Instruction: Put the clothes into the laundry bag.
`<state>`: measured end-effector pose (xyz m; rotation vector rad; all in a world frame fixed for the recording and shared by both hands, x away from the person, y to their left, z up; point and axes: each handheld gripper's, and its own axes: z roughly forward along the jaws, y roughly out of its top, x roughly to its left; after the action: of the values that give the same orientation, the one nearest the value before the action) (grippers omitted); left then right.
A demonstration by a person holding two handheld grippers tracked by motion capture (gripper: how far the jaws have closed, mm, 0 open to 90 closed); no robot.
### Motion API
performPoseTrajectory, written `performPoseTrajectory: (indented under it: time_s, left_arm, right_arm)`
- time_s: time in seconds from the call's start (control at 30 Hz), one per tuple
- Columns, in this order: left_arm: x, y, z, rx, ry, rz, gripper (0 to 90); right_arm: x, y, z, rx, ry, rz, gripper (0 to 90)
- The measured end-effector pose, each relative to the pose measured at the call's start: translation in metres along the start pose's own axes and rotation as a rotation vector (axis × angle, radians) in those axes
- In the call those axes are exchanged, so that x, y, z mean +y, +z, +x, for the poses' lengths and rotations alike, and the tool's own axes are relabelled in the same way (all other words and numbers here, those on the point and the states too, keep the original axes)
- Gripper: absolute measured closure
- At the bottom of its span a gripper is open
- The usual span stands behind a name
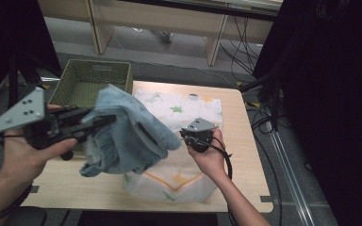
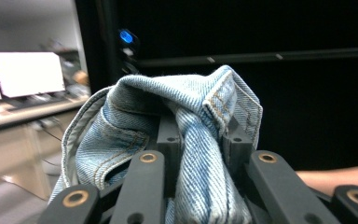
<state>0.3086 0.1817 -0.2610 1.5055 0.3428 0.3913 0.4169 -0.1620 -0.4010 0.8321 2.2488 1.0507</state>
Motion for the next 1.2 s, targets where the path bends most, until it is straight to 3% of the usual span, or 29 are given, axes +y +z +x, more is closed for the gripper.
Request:
performPoseTrajectory:
  time_s: [0.07,0.13,0.17,0.2,0.27,0.3,0.37,0.47,0.5,0.57,0.67,0.8,0.83,1.0,1.1,1.2]
  left_arm:
    - [-0.009,0.012,-0.006,-0.048,-0.027,0.039,73.8]
    - [-0.021,0.027,-0.012,-0.071,0.012,0.091,73.7]
    - [-0.021,0.027,-0.012,-0.071,0.012,0.091,73.8]
    - [-0.032,0.039,-0.017,-0.098,-0.015,0.151,73.7]
    - [-0.042,0.049,-0.019,-0.114,-0.008,0.197,73.7]
    - [-0.042,0.049,-0.019,-0.114,-0.008,0.197,73.7]
    - [-0.058,0.064,-0.021,-0.138,-0.006,0.267,73.7]
    - [-0.073,0.079,-0.021,-0.144,0.011,0.337,73.6]
    - [-0.085,0.09,-0.02,-0.149,0.007,0.385,73.5]
    - [-0.091,0.094,-0.019,-0.145,0.009,0.406,73.5]
    - [-0.114,0.113,-0.016,-0.126,0.027,0.492,73.4]
    - [-0.129,0.127,-0.013,-0.116,0.041,0.547,73.3]
    - [-0.14,0.136,-0.01,-0.097,0.039,0.591,73.3]
    - [-0.155,0.15,-0.004,-0.107,0.035,0.629,73.1]
    - [-0.166,0.16,-0.01,-0.133,0.021,0.669,72.8]
    - [-0.17,0.168,-0.018,-0.167,0.033,0.683,72.8]
  right_arm:
    - [0.0,0.0,0.001,0.003,0.001,-0.001,90.0]
    - [0.0,0.0,0.001,0.004,0.007,0.0,90.0]
    - [0.0,0.0,0.001,0.004,0.007,0.0,90.0]
    - [0.001,-0.001,0.001,0.008,0.006,-0.005,90.0]
    - [0.001,-0.001,0.001,0.012,0.008,-0.006,90.0]
    - [0.001,-0.001,0.001,0.012,0.008,-0.006,90.0]
    - [0.001,-0.001,0.001,0.023,0.02,-0.01,90.0]
    - [0.002,-0.002,0.004,0.036,0.021,-0.017,90.0]
    - [0.003,-0.002,0.005,0.04,0.021,-0.022,90.0]
    - [0.004,-0.003,0.005,0.044,0.024,-0.024,90.0]
    - [0.007,-0.006,0.007,0.058,0.024,-0.042,90.0]
    - [0.009,-0.007,0.011,0.069,0.014,-0.046,90.0]
    - [0.01,-0.007,0.014,0.071,0.013,-0.042,90.0]
    - [0.01,-0.007,0.017,0.074,0.006,-0.042,90.0]
    - [0.01,-0.007,0.018,0.077,0.004,-0.047,90.0]
    - [0.011,-0.008,0.02,0.081,0.006,-0.055,90.0]
